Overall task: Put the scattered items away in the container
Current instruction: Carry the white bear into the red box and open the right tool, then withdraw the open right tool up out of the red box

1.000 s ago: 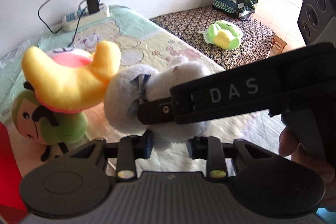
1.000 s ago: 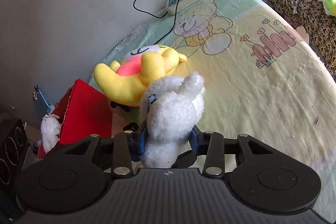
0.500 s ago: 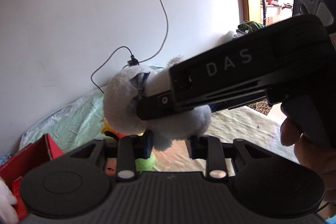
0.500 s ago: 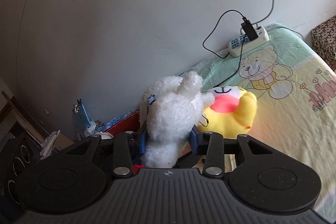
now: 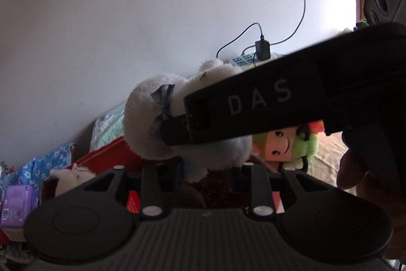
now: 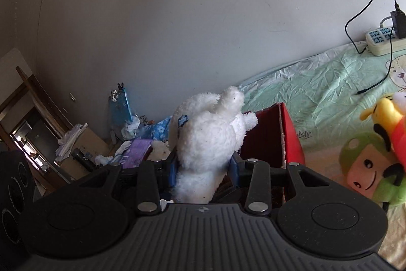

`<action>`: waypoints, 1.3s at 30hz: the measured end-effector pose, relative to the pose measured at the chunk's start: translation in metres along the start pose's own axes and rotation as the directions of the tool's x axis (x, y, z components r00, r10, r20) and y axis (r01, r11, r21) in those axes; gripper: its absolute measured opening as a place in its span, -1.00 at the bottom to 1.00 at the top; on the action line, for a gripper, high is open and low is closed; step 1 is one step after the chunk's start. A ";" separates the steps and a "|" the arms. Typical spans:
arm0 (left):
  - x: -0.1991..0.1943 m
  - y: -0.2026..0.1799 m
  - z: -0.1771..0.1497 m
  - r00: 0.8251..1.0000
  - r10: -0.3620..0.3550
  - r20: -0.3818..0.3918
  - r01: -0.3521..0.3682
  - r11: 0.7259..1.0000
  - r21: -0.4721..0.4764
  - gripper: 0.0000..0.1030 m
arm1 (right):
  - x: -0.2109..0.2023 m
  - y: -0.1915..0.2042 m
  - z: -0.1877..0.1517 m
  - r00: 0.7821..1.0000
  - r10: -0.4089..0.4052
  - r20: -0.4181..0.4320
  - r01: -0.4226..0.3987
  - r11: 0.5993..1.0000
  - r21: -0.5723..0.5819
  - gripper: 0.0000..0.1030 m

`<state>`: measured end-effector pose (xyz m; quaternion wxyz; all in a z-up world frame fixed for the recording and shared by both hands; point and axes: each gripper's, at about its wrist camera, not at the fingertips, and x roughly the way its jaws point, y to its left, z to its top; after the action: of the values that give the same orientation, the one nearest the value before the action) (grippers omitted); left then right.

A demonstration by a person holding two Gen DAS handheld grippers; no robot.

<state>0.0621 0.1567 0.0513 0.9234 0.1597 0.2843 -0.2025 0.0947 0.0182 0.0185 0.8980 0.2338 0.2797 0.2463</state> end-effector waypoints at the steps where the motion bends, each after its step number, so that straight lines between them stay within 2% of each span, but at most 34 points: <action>1: 0.009 0.010 -0.004 0.999 -0.009 -0.031 0.008 1.000 -0.023 -0.41 | 0.009 0.003 -0.005 1.000 -0.022 -0.011 0.022 1.000 0.003 -0.20; 4: 0.029 0.037 -0.017 0.994 -0.025 -0.111 0.014 0.995 -0.098 -0.41 | 0.031 0.010 -0.018 0.996 -0.072 -0.043 0.073 0.997 0.025 -0.20; 9: 0.039 0.060 -0.032 0.985 -0.052 -0.162 0.028 0.988 -0.150 -0.40 | 0.053 0.016 -0.032 0.989 -0.101 -0.107 0.109 0.991 0.076 -0.19; 10: 0.039 0.064 -0.034 0.984 -0.069 -0.165 0.040 0.984 -0.171 -0.32 | 0.056 0.017 -0.035 0.987 -0.105 -0.124 0.116 0.990 0.085 -0.18; 13: 0.041 0.076 -0.040 0.978 -0.115 -0.172 0.075 0.971 -0.225 -0.27 | 0.059 0.022 -0.037 0.980 -0.117 -0.162 0.133 0.987 0.088 -0.14; 20: 0.031 0.081 -0.047 0.975 -0.158 -0.154 0.118 0.964 -0.239 -0.16 | 0.057 0.018 -0.037 0.954 -0.073 -0.289 0.125 0.979 0.163 -0.02; 23: 0.027 0.085 -0.049 0.974 -0.178 -0.140 0.136 0.953 -0.270 -0.16 | 0.038 0.024 -0.033 0.956 -0.083 -0.281 0.124 0.983 0.133 0.07; 27: 0.026 0.090 -0.052 0.973 -0.197 -0.118 0.154 0.941 -0.303 -0.16 | 0.012 0.025 -0.031 0.965 -0.055 -0.256 0.088 0.989 0.120 0.05; 32: 0.029 0.083 -0.049 0.972 -0.201 -0.124 0.155 0.939 -0.308 -0.16 | -0.008 0.013 -0.027 0.978 -0.064 -0.198 0.100 0.979 0.178 0.02; 36: 0.032 0.078 -0.046 0.970 -0.204 -0.129 0.156 0.937 -0.313 -0.17 | -0.011 0.004 -0.026 0.981 -0.054 -0.186 0.101 0.962 0.255 0.01; 39: 0.034 0.073 -0.044 0.969 -0.207 -0.132 0.156 0.936 -0.316 -0.16 | -0.015 0.003 -0.028 0.983 -0.059 -0.175 0.105 0.957 0.270 0.01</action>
<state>0.1015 0.2287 0.0104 0.8877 0.0052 0.4003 -0.2273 0.0654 0.0202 0.0052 0.8395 0.3245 0.3943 0.1855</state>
